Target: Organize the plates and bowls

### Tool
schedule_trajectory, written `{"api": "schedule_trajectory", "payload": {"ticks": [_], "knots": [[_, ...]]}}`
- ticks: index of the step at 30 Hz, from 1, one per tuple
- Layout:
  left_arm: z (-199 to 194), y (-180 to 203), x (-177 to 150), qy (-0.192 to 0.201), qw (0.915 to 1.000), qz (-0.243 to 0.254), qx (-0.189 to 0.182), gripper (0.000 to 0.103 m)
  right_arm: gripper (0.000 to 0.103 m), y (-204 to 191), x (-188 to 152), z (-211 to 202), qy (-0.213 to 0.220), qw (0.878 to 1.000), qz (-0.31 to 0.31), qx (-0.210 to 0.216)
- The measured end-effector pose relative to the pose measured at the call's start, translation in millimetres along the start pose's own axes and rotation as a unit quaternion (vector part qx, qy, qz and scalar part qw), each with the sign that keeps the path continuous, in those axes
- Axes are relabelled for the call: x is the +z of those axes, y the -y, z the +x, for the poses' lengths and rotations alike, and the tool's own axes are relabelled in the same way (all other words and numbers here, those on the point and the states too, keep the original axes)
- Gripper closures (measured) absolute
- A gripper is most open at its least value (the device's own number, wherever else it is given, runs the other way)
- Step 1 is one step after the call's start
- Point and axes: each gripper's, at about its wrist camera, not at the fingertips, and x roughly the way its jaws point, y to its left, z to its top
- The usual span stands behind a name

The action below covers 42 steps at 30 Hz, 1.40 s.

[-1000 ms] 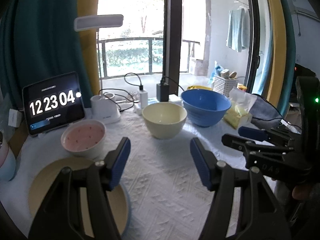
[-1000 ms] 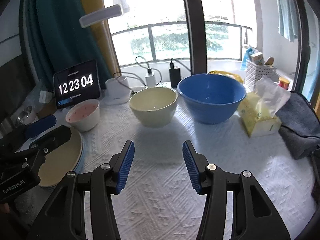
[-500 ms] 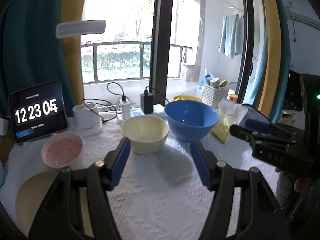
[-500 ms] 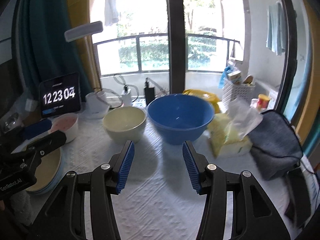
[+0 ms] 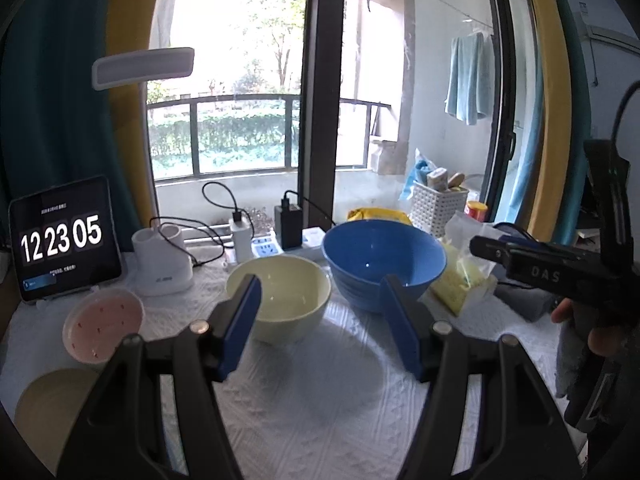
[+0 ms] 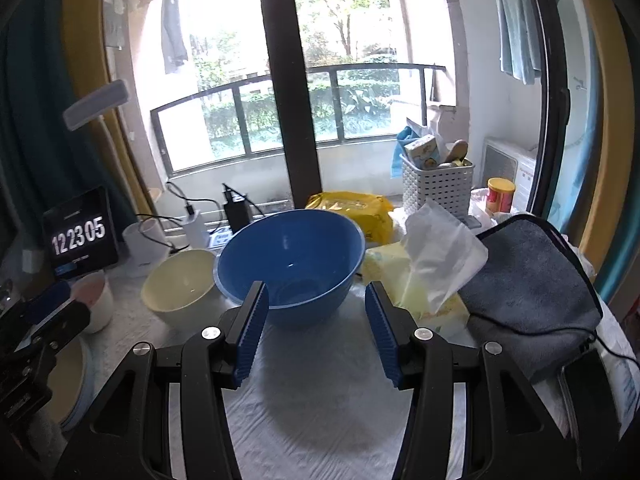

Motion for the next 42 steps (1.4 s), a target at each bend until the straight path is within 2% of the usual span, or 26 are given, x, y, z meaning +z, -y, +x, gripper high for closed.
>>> {"api": "schedule_trajectory", "payload": {"ticks": [3, 9, 14, 24, 26, 34, 38, 40, 42], "knots": [[10, 5, 4, 0.006, 1.0, -0.001, 0.006, 0.04, 0.05, 4, 5, 12, 0.01, 1.0, -0.003, 0.006], [43, 10, 6, 0.022, 0.9997, -0.011, 0.004, 0.04, 0.05, 13, 10, 52, 0.004, 1.0, 0.008, 0.002], [76, 16, 4, 0.008, 0.9998, -0.007, 0.017, 0.04, 0.05, 19, 8, 75, -0.002, 1.0, 0.027, 0.004], [118, 26, -4, -0.012, 0.9992, 0.002, 0.038, 0.04, 0.05, 27, 4, 86, 0.017, 0.999, 0.045, 0.018], [126, 27, -5, -0.022, 0.9991, -0.004, 0.037, 0.04, 0.055, 27, 2, 91, 0.01, 0.999, 0.049, 0.021], [143, 31, -7, -0.035, 0.9986, -0.011, 0.039, 0.041, 0.058, 25, -5, 106, -0.005, 0.999, 0.051, 0.011], [147, 34, -10, -0.036, 0.9987, -0.009, 0.036, 0.042, 0.066, 24, -7, 109, -0.007, 0.999, 0.047, 0.007], [149, 36, -13, -0.042, 0.9986, -0.006, 0.032, 0.05, 0.067, 22, -8, 108, -0.004, 0.999, 0.042, 0.007], [148, 40, -14, -0.042, 0.9987, 0.0, 0.028, 0.051, 0.07, 20, -7, 106, 0.001, 0.999, 0.038, 0.008]]}}
